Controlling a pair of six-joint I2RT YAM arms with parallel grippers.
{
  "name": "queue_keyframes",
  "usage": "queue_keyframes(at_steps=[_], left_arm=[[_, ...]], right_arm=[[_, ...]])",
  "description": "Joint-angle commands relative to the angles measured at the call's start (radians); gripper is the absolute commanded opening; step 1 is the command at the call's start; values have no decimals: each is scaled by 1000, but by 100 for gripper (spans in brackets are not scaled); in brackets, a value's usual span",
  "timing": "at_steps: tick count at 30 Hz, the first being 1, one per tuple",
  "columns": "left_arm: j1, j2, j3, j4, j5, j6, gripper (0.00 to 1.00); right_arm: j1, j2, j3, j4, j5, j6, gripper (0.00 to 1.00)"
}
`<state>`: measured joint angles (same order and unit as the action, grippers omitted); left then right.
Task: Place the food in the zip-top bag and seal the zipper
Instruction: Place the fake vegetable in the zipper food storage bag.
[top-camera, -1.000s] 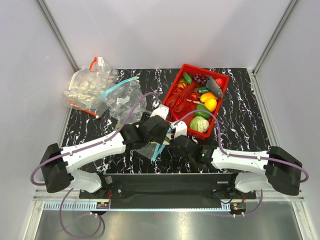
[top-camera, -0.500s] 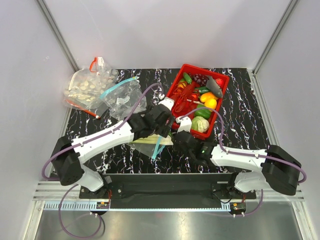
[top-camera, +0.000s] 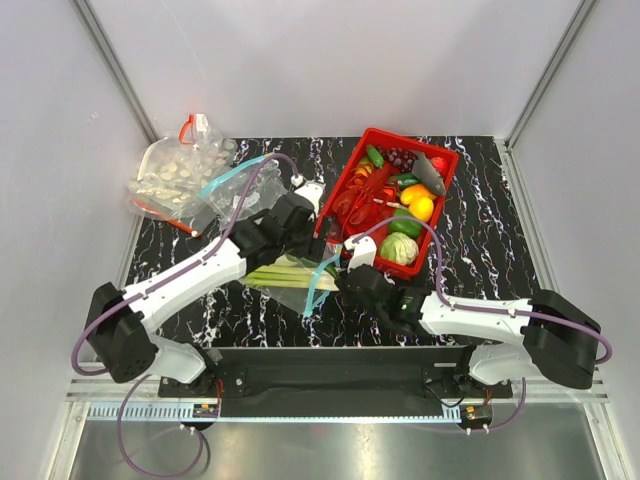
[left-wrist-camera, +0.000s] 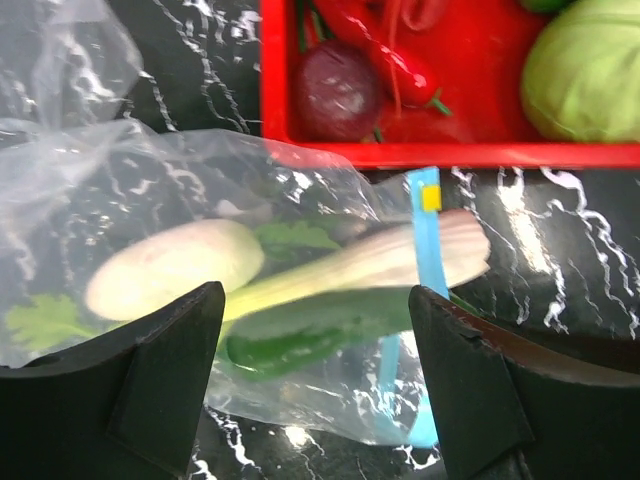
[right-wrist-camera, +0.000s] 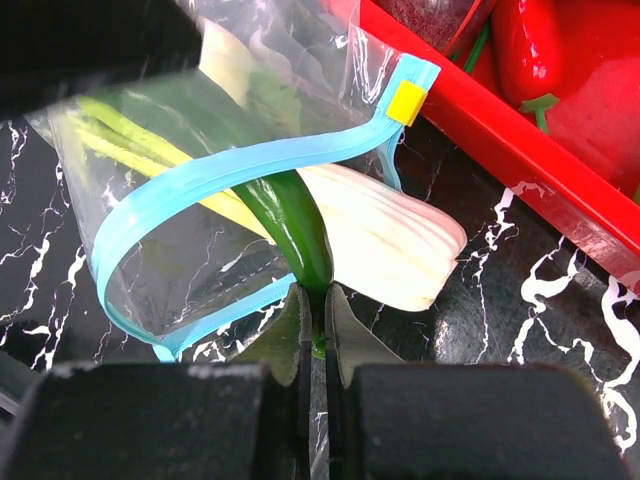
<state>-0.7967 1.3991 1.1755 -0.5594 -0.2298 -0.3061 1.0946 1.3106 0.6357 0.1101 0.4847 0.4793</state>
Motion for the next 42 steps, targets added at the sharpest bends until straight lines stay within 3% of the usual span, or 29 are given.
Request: queue_keyframes(at_steps=[1,7,11,16,25,28,30,31,32,36,38,42], left_arm=[[-7,-70,-57,78,88,-10,80],[-140,-94,-63,-16,-37,45,79],[-231,-100,-88,-37,-124,-5,79],[-256,-130,-186,21,-175,-73,79],[-291,-57,-194,84,-371,-71,73],[-291,-57,-206,119,-393,-62,62],[-291,-51,-208,136,-417,-56,49],[-291,-43,-206,142,-436,-48,38],[-291,-42,-206,142,-442,-45,38],[-291,-37,-185,135,-427,-19,5],[-292,-46,-185,131,-401,-16,0],[-292,-87,-208,136,-353,-39,0]], right_arm=[[-2,-11,64,19,25,27,0],[-24,-11,82,-13,-37,25,0],[-73,-28,68,11,-119,25,0],[-101,-36,67,10,-169,35,0],[-114,-42,68,8,-202,48,0],[-119,-42,67,7,-215,51,0],[-127,-42,68,5,-232,48,0],[-134,-39,74,0,-241,47,0],[-139,-37,79,-6,-250,47,0],[-151,-5,111,-24,-278,36,0],[-154,19,117,-12,-297,35,0],[-160,71,151,26,-319,25,0]])
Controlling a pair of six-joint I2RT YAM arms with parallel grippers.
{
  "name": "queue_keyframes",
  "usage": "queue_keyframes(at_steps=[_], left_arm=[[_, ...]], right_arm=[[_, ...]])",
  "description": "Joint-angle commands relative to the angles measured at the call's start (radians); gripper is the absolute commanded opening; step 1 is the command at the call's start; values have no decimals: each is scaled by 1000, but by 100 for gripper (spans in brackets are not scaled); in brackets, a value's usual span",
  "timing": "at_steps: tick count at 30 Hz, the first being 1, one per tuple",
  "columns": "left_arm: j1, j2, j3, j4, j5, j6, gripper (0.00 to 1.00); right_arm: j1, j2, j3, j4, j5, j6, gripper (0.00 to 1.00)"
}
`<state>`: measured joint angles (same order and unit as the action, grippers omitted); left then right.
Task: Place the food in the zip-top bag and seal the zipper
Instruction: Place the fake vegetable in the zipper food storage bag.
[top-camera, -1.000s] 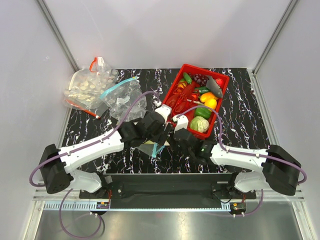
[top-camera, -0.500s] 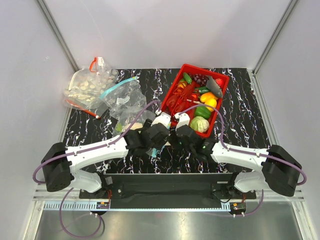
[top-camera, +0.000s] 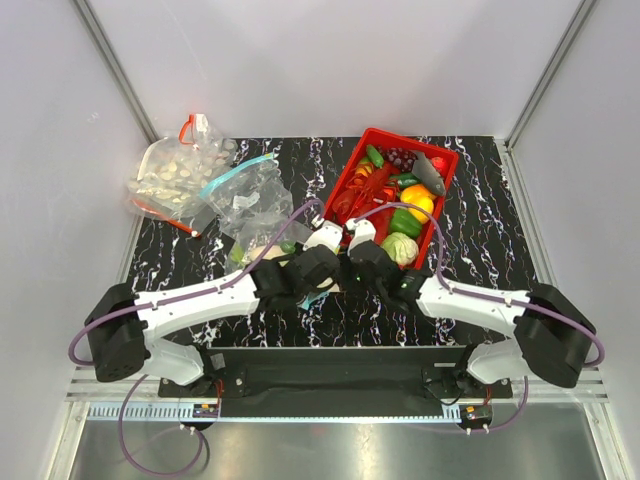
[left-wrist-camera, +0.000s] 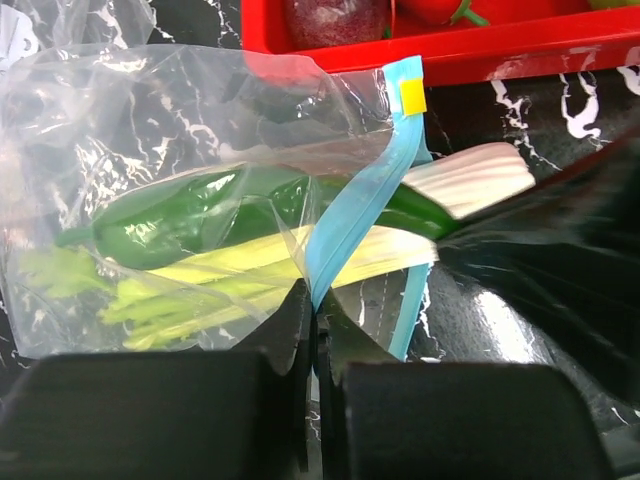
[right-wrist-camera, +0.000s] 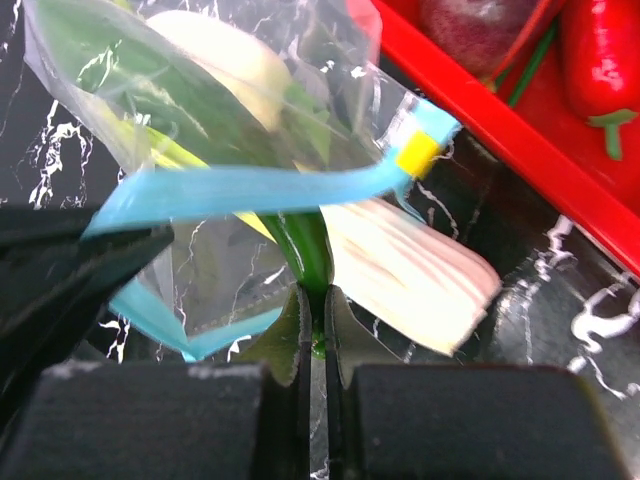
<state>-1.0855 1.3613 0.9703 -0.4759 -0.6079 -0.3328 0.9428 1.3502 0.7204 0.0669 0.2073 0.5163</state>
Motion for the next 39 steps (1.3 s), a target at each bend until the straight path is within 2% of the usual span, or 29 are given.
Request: queue_keyframes(at_steps=[1,7,10,11,13,14,15,16,18,23,26,29,34,39], left_arm=[[-4,-73,-8,54,33,-23,0],[2,-134,-18,59,103,-49,0],[15,-151,-30,72,146,-63,0],[18,-156,-44,85,164,-69,0],[24,-171,-59,98,187,-84,0],[33,-179,-74,117,215,-90,0],[39,-185,-81,125,232,-98,0],[53,-195,-87,131,264,-106,0],[71,-200,-94,137,295,-109,0],[110,-226,-96,122,315,-95,0],[134,-238,-104,125,319,-86,0],[154,-235,-116,129,309,-78,0],[167,-199,-133,131,284,-86,0],[179,-153,-113,102,269,-87,0]], right_arm=[[-7,59,77,74,-45,-13,0],[-9,157,137,125,-48,22,0],[-9,208,186,125,0,65,0],[-9,222,200,126,39,82,3],[-9,260,212,183,60,91,16],[-9,270,212,204,60,99,48],[-9,274,212,217,58,103,58],[-9,270,206,229,58,108,62],[-9,244,171,240,38,119,64],[-7,17,59,163,-12,169,71],[-7,-141,69,-42,-8,198,77],[-6,-310,115,-254,56,252,98],[-6,-579,189,-406,205,314,100],[-6,-706,212,-333,227,168,100]])
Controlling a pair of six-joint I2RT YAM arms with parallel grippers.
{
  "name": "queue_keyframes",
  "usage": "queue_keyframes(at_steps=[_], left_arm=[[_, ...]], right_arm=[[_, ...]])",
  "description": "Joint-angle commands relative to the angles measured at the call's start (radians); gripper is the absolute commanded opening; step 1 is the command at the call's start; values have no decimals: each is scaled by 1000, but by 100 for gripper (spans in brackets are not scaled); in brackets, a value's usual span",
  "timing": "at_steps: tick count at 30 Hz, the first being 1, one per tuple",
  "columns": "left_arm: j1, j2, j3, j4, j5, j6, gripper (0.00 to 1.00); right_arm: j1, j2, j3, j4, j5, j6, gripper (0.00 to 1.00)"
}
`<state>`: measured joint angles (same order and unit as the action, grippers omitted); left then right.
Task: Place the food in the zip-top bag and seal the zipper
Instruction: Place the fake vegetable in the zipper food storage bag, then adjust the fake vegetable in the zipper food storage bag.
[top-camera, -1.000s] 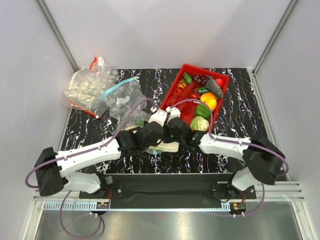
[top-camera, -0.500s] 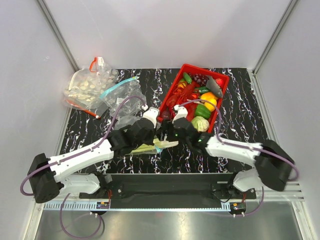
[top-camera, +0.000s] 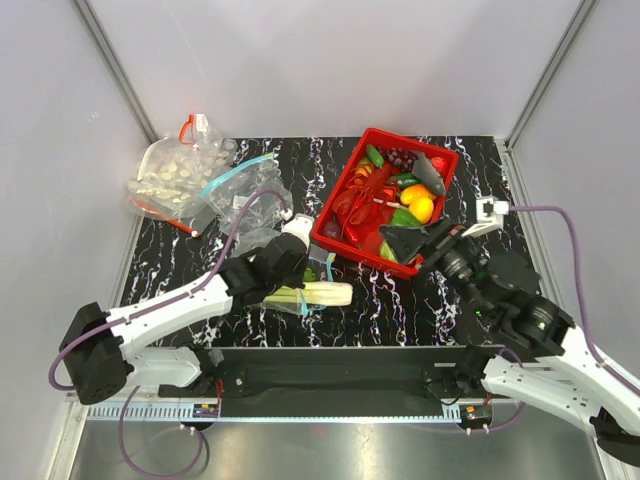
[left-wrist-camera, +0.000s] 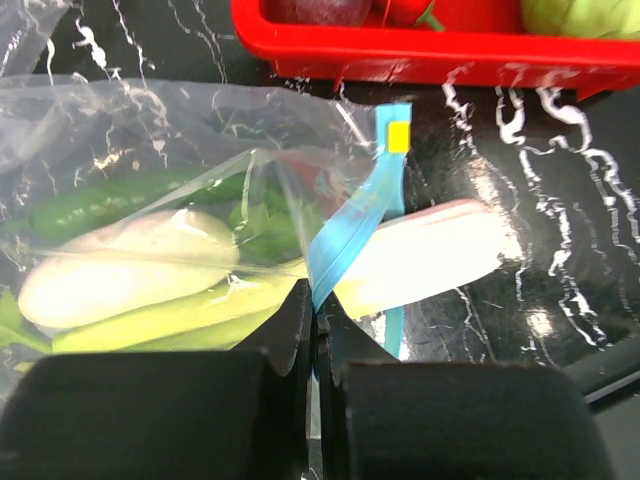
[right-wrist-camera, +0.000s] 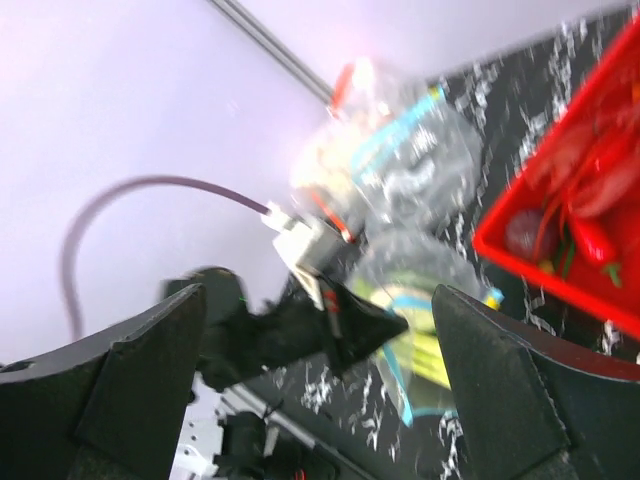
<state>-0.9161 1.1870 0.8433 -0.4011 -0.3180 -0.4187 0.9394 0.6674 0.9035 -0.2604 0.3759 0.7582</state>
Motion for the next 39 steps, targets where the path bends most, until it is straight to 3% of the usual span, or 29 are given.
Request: queue_keyframes(at_steps=[1,5,11,14,20,24,25,32,39], left_arm=[[10,25,19,19,-24,0,0],[14,13,22,-4,-78,0,0],[28,-18,-22,30,-76,0,0],[29,-12,-26,38,-64,4,0],[29,-29,-18,38,-30,8,0],[28,-27,5,24,-3,20,0],[28,-29,4,28,17,24,0],[14,-24,11,41,34,46,0],[-3,37,76,31,28,60,0]], right_arm=[[-2,-25,25,13,49,-101,100],[-2,-35,15,-10,121,-178,100],[-1,-130,-75,58,69,-175,100],[-2,-103,-37,-20,93,-155,100],[-2,55,28,-207,-45,-163,100],[-1,63,-41,-154,-114,-120,100],[-2,61,-64,-122,-200,-149,100],[-1,86,-227,-62,-232,-39,100],[-2,247,-310,49,-236,26,90]])
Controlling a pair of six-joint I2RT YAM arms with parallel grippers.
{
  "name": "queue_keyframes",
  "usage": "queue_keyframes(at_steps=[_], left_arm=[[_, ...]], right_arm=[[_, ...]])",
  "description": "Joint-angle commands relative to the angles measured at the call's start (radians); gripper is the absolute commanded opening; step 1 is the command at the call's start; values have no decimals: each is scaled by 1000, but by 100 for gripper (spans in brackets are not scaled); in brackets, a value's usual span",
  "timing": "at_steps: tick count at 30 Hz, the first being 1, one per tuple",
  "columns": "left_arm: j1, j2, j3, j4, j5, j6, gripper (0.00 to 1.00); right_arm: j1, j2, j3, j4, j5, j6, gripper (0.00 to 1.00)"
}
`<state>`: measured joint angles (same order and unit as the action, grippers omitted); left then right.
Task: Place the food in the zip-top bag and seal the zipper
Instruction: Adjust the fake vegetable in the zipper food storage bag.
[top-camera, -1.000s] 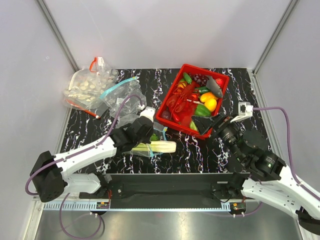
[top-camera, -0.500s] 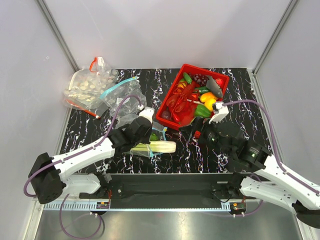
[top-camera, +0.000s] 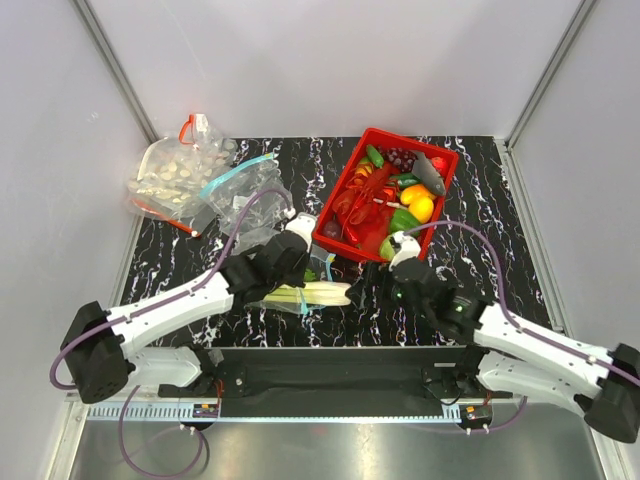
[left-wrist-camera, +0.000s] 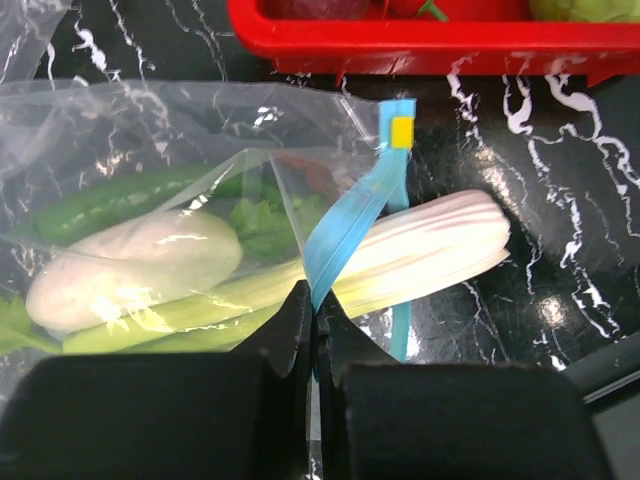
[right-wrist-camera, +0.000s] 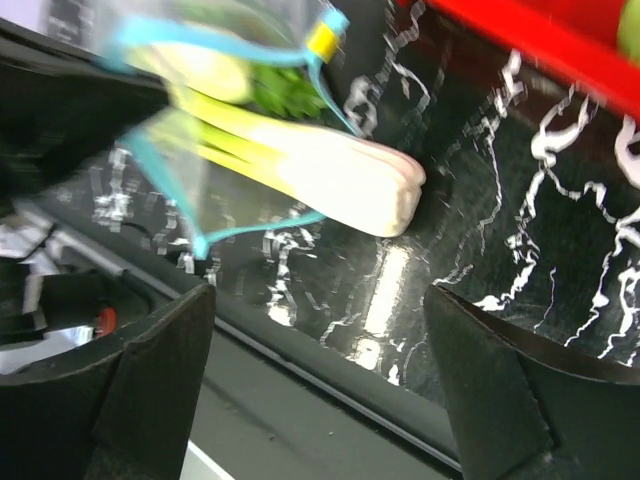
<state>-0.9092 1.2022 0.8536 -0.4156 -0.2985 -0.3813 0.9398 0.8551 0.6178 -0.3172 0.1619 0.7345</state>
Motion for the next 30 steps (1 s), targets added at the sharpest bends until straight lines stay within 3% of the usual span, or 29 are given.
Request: queue_keyframes(at_steps=[1,5,8,13,19,24,25,28,30], left_arm=[[-14,31,73,43,10,24,0],[-31,74,93,41,21,30,0],[-48,103,102,44,21,35,0],[-72,131,98,64,21,27,0],[-108,157,93,70,18,15,0],[-146,171,58,110,35,-27,0],[-151,175,53,116,38,-31,0],[-169,198,56,117,41,-39,0],[-180,215,68,104,33,-36,0]], right_arm=[[-3,80,-33,118,-18,71,87],[-1,166,-114,268,20,115,77],[-4,237,-139,366,36,120,74],[-4,372,-125,467,44,109,73],[-12,550,-63,553,16,89,62],[-12,590,-61,610,-7,36,36],[-12,588,-43,610,-21,8,25],[-1,585,11,580,-71,-105,6],[27,565,26,561,-55,-170,1]])
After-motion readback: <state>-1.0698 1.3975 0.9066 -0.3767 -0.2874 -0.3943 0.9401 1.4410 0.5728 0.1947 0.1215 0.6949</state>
